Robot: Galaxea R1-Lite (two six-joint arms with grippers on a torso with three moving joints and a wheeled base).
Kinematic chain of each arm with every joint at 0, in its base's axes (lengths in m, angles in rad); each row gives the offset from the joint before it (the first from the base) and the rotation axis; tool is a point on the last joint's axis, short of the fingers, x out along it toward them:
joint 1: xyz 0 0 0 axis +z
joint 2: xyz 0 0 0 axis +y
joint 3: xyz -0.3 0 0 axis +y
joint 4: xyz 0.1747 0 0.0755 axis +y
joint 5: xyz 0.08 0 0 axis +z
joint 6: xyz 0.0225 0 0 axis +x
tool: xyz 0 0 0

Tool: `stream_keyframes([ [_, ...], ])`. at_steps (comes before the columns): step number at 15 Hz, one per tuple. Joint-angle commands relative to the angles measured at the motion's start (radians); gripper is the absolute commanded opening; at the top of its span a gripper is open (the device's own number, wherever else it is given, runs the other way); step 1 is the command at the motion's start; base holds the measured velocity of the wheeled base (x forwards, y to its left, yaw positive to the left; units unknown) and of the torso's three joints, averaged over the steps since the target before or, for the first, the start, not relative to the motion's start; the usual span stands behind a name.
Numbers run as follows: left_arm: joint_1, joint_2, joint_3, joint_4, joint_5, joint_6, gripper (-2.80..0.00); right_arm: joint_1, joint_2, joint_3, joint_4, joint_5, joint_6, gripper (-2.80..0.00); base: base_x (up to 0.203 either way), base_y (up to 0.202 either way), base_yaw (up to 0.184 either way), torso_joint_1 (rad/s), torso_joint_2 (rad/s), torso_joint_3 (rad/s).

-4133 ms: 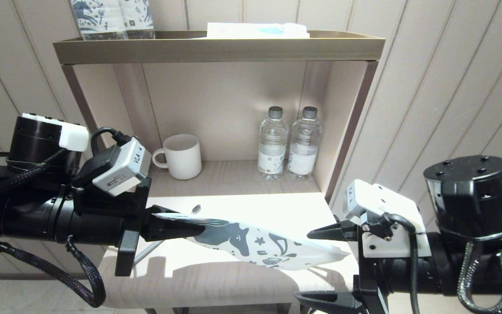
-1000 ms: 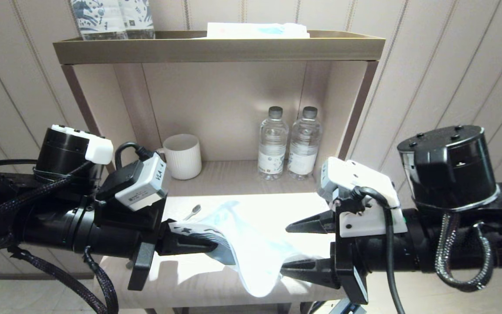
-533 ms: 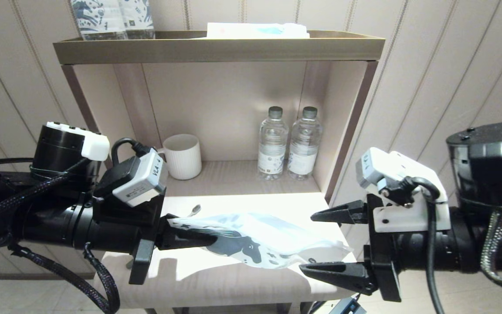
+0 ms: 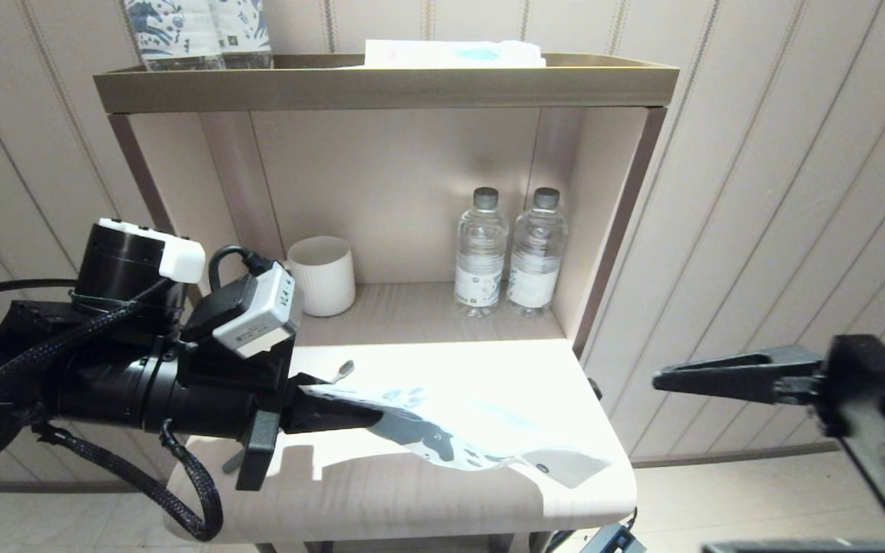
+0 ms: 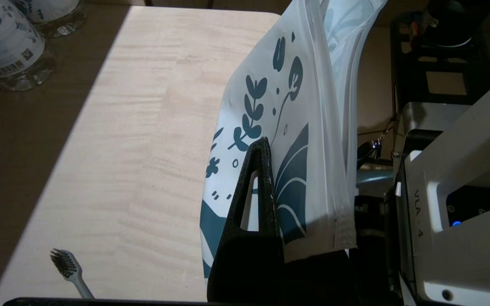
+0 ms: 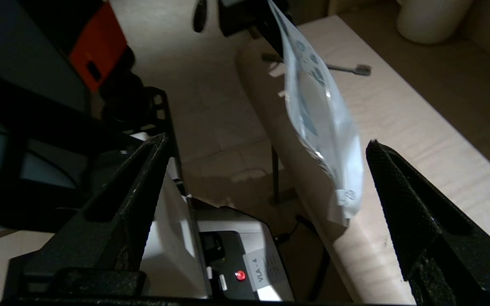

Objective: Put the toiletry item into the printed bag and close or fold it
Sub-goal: Hand it to the other hand

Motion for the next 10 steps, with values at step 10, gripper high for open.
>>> stream_keyframes([
  [10, 0.054, 0.139, -0.060, -0.046, 0.024, -0.003, -2.80, 0.136, -0.250, 0.015, 0.096, 0.149, 0.062, 0.00, 0.000, 0.000, 0.000, 0.000, 0.00, 0.000],
])
